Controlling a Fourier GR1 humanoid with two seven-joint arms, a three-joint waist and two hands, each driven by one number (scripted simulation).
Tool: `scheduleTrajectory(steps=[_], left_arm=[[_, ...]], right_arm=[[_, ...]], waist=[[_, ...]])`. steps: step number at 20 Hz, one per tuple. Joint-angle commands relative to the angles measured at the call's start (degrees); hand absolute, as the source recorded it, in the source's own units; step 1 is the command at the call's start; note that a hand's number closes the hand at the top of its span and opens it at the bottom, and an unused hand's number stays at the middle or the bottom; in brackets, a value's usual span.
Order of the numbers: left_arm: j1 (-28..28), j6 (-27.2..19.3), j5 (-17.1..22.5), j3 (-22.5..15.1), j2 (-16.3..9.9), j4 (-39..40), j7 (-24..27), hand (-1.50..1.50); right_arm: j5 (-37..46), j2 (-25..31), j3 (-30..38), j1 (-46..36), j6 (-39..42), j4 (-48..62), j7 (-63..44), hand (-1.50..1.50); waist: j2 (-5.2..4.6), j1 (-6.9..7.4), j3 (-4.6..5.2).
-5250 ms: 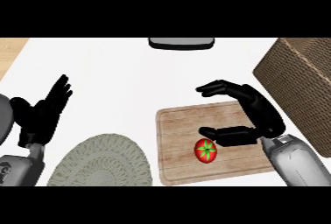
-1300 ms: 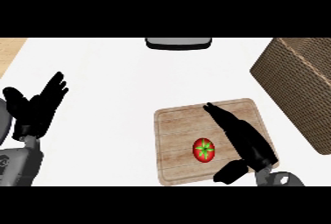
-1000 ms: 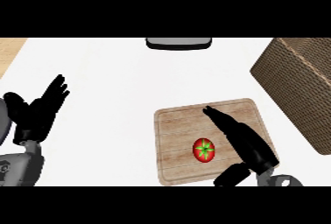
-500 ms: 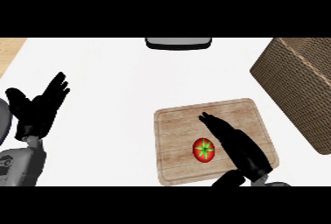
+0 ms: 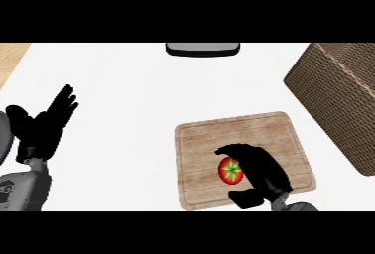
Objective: Pick the tomato from the cutting board and place it in the basket
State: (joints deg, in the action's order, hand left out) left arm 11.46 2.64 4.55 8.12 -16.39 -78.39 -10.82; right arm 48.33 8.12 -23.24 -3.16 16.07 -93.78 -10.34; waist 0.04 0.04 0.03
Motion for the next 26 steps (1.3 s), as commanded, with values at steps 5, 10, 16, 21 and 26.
scheduleTrajectory(steps=[5, 10, 16, 21, 26], left_arm=[[-3.59, 1.12, -0.67, 0.55, 0.92, -4.3, -0.79, 0.0], [-0.62, 1.83, 0.28, 2.4, -0.38, -4.16, -4.77, 0.0], [0.51, 0.9, -1.28, -0.43, 2.17, -2.84, -1.48, 0.0], [2.61, 0.83, -1.98, -2.4, 3.11, -3.56, -2.98, 0.0], [5.19, 1.12, -1.69, -2.3, 2.98, -1.73, -4.17, 0.0]], right_arm=[[6.22, -2.99, -2.34, -1.69, -2.39, 6.7, 2.05, 1.5], [6.74, -3.11, -2.66, -0.58, -0.98, 5.21, 2.98, 1.5], [4.88, -7.98, 8.47, -11.97, -11.17, 13.17, -21.72, 1.5], [3.88, -8.08, 13.56, -21.05, -22.25, 18.58, -38.4, 1.5], [2.97, -8.11, 12.94, -33.91, -39.88, 21.54, -44.17, 1.5]], waist=[[-0.02, 0.09, -0.03], [-0.01, -0.02, -0.03], [-1.01, 1.61, 0.01], [-1.59, 4.45, -0.17], [-1.46, 5.73, -0.12]])
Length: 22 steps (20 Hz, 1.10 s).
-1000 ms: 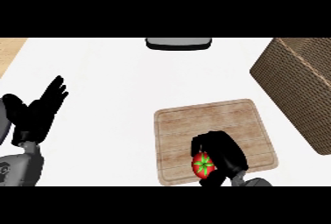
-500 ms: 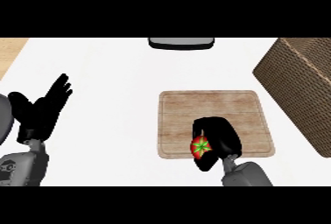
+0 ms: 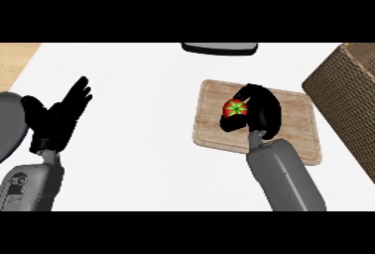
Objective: Pick the tomato from the cutting board and place it in the basket
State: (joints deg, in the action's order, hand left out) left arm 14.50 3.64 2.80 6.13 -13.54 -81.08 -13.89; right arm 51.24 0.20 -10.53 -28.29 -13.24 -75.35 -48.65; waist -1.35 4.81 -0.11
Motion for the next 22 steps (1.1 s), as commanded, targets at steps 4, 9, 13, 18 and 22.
scheduleTrajectory(steps=[4, 9, 13, 18, 22], left_arm=[[1.48, 0.37, -0.23, -0.4, -0.11, 1.1, -0.84, 0.0], [3.92, 1.2, 0.96, 1.71, -1.94, 3.0, -1.65, 0.0], [1.46, 0.52, 0.34, 2.52, -1.68, 4.87, 1.39, 0.0], [-0.75, 0.72, 0.45, 2.98, -1.81, 3.85, 2.77, 0.0], [0.22, 0.84, 0.78, 3.35, -2.64, 3.0, 0.44, 0.0]], right_arm=[[6.93, -0.2, -1.63, -18.16, -21.44, 7.71, -9.53, 1.5], [15.81, -0.19, -1.13, -31.03, -22.83, 17.02, -21.23, 1.5], [19.44, -0.19, 2.02, -38.28, -20.99, 23.3, -25.32, 1.5], [23.5, 0.64, 8.91, -45.95, -16.53, 29.87, -25.73, 1.5], [25.69, 4.5, 13.06, -50.37, -18.13, 35.1, -24.2, 1.5]], waist=[[0.29, 1.47, 0.19], [0.78, -0.81, 0.28], [0.89, -1.83, 0.27], [1.04, -2.79, 0.23], [0.86, -2.49, 0.19]])
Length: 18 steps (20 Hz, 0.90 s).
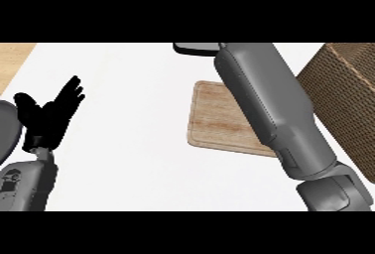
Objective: Pick the tomato from the cutting board and place it in the basket
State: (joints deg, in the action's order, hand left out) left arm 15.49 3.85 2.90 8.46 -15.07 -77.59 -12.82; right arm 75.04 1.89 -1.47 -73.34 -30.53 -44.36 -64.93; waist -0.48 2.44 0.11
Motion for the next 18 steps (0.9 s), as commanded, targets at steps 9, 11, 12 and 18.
scheduleTrajectory(steps=[9, 11, 12, 18], left_arm=[[-3.8, 0.73, 0.63, -0.23, 0.48, -3.6, -0.33, 0.0], [-3.39, -0.1, 0.0, 0.27, 0.91, -0.85, 1.64, 0.0], [-3.9, -0.33, -0.2, 0.22, 0.69, -2.09, 0.99, 0.0], [-3.29, 0.84, 0.81, 1.4, -1.16, -3.22, -1.04, 0.0]], right_arm=[[8.17, 8.44, 8.95, -9.75, -0.94, 12.82, -9.09, 1.5], [9.54, 11.13, 9.79, -11.4, 2.6, 13.91, -9.66, 1.5], [9.19, 12.2, 10.44, -8.62, 0.67, 14.22, -7.57, 1.5], [10.1, 16.39, 13.15, -3.91, -0.34, 13.0, -5.72, 1.5]], waist=[[0.21, -0.58, -0.05], [0.17, -1.18, -0.01], [0.19, -1.24, -0.06], [0.52, -1.97, -0.11]])
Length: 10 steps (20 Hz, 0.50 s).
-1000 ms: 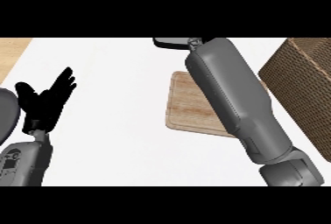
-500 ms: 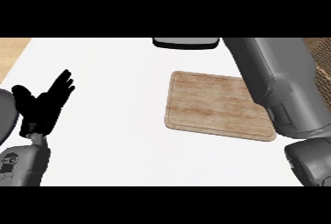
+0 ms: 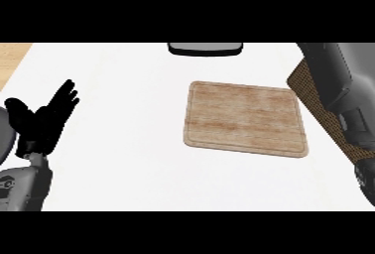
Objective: Pick the tomato from the cutting board and place it in the basket
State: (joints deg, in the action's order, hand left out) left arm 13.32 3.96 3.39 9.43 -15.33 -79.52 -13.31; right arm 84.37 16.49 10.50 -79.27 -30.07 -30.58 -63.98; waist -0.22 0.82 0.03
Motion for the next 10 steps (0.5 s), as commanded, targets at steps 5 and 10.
scheduleTrajectory(steps=[5, 10], left_arm=[[-1.85, -2.16, -1.61, -1.44, 2.08, -3.35, -0.34, 0.0], [-0.61, -0.49, -0.63, -0.08, 0.63, -0.62, -0.57, 0.0]], right_arm=[[-0.95, 2.49, 3.41, 6.6, -2.24, -2.3, -2.73, 1.5], [-3.62, 6.32, 6.2, 11.36, -4.57, -3.4, 3.91, 1.5]], waist=[[0.26, -0.47, -0.05], [0.08, -0.3, -0.05]])
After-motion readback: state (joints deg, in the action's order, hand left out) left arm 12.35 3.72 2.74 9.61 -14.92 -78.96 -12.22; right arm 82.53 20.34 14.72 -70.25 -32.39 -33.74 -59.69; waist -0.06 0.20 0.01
